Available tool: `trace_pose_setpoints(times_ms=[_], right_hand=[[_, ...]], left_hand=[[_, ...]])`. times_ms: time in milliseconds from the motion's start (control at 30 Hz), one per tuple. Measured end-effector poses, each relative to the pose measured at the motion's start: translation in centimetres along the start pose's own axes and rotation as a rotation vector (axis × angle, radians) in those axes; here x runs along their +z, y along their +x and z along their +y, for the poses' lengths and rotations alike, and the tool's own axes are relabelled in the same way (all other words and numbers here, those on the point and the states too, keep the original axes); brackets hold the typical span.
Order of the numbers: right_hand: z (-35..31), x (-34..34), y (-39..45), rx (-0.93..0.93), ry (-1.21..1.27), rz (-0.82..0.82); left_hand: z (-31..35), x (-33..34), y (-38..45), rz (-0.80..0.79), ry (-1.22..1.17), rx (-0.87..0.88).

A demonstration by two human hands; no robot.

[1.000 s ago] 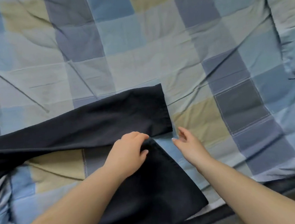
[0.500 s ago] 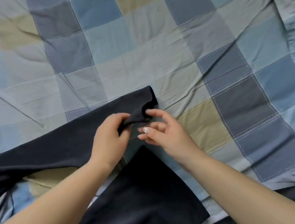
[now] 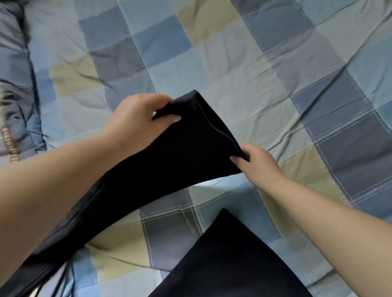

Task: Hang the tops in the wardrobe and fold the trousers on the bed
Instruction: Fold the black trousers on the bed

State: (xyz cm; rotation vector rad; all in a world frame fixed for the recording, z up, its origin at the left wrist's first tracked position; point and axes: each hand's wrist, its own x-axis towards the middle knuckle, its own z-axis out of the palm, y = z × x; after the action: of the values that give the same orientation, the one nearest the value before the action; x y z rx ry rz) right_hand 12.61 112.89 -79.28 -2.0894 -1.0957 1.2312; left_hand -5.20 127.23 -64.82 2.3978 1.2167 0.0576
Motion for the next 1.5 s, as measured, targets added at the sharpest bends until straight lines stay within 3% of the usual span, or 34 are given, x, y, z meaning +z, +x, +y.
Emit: trace_pose_setpoints(times_ms=[100, 200, 300, 433, 533, 600, 700, 867, 933, 1033, 1167, 1300, 1400, 1500], right_hand=[[0.3, -0.1, -2.1, -0.039, 0.111, 0.047], [0.4, -0.4, -3.8, -0.08, 0.156, 0.094], [0.6, -2.4, -3.9, -0.078, 0.231, 0.141], [2.7, -4.8, -1.9, 0.036, 0.297, 0.168], [5.2, -4.0, -1.4, 0.231, 0.417, 0.083], [7.2, -3.0, -2.3, 0.383, 0.557, 0.027], [11.2, -1.9, -6.4, 0.499, 0.515, -0.031], [15.7, 0.6, -15.6, 0.55, 0.304, -0.326], [16.3, 1.4, -18.1, 0.539, 0.254, -0.395], [15.8, 1.8, -20.0, 0.498, 0.184, -0.401], [13.1, 2.1, -20.5, 0.407, 0.333, -0.266], [9.2, 1.0, -20.1, 0.288, 0.432, -0.282], [6.8, 0.0, -20.2, 0.267, 0.634, -0.441], [6.1, -0.8, -20.3, 0.087, 0.425, -0.531]], left_hand=[[0.1, -0.1, 2.3, -0.013, 0.209, -0.093], [1.5, 0.4, 4.9, -0.051, 0.188, -0.154], [2.9, 1.1, 7.5, -0.005, 0.213, -0.097], [3.9, 3.5, 9.2, -0.01, 0.172, -0.093], [3.7, 6.5, 8.3, -0.078, 0.021, -0.169], [3.2, 8.6, 6.4, -0.084, -0.027, -0.211], [2.5, 12.1, 1.0, -0.096, -0.134, -0.236], [1.6, 17.3, -9.3, -0.42, -0.088, -0.307], [2.0, 18.8, -12.8, -0.421, -0.066, -0.334], [5.0, 19.9, -17.7, -0.365, -0.204, -0.31], [10.7, 20.0, -22.6, -0.546, -0.44, -0.131], [13.4, 19.0, -23.6, -0.353, -0.496, -0.144], [13.2, 17.3, -23.7, -0.155, -0.472, -0.264], [12.5, 15.3, -24.1, -0.09, -0.522, -0.318]])
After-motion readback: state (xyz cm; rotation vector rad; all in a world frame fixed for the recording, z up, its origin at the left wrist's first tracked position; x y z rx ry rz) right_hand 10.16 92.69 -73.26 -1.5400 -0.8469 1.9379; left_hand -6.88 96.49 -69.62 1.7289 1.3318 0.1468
